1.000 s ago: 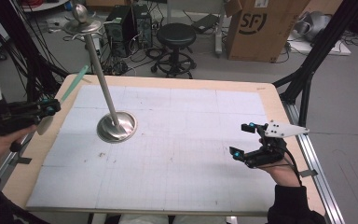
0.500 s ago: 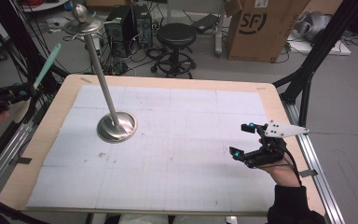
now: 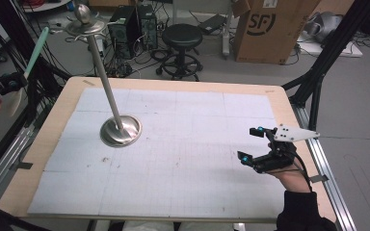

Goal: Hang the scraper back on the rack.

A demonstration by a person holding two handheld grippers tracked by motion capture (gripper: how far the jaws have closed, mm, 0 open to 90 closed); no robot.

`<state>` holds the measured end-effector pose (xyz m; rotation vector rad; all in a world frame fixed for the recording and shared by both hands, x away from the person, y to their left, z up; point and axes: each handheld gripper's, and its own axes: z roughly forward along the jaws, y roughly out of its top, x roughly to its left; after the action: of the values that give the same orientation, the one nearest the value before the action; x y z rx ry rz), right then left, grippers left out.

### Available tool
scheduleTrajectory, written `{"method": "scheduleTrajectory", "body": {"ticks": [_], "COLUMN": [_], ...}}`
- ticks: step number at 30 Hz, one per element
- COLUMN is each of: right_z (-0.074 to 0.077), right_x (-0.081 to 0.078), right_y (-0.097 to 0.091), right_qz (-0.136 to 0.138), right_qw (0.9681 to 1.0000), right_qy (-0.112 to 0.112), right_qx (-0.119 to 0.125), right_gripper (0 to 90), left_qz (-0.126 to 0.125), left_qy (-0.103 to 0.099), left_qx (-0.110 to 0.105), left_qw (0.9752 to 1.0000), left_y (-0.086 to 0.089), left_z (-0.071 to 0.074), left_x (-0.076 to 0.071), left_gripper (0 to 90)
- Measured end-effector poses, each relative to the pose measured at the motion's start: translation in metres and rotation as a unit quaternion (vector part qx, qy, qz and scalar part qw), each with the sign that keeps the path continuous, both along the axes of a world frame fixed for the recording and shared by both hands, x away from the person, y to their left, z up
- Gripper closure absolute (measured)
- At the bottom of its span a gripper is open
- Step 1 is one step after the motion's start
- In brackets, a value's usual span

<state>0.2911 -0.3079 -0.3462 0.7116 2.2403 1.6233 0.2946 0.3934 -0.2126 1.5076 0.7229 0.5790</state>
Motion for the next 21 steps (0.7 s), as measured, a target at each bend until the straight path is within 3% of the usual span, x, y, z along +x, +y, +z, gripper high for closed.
{"method": "scheduleTrajectory", "body": {"ticks": [5, 21], "right_z": [0.0, 0.0], "right_x": [0.0, 0.001], "right_y": [-0.001, -0.001], "right_qz": [-0.001, -0.001], "right_qw": [1.0, 1.0], "right_qy": [0.0, -0.002], "right_qx": [0.0, -0.001], "right_gripper": [3.0, 3.0], "left_qz": [-0.008, -0.013], "left_qy": [-0.001, 0.012], "left_qx": [-0.009, -0.008], "left_qw": [0.9999, 0.9998], "left_y": [-0.002, -0.012], "left_z": [-0.001, -0.011], "left_x": [0.003, 0.012], "left_gripper": [80.7, 80.6]}}
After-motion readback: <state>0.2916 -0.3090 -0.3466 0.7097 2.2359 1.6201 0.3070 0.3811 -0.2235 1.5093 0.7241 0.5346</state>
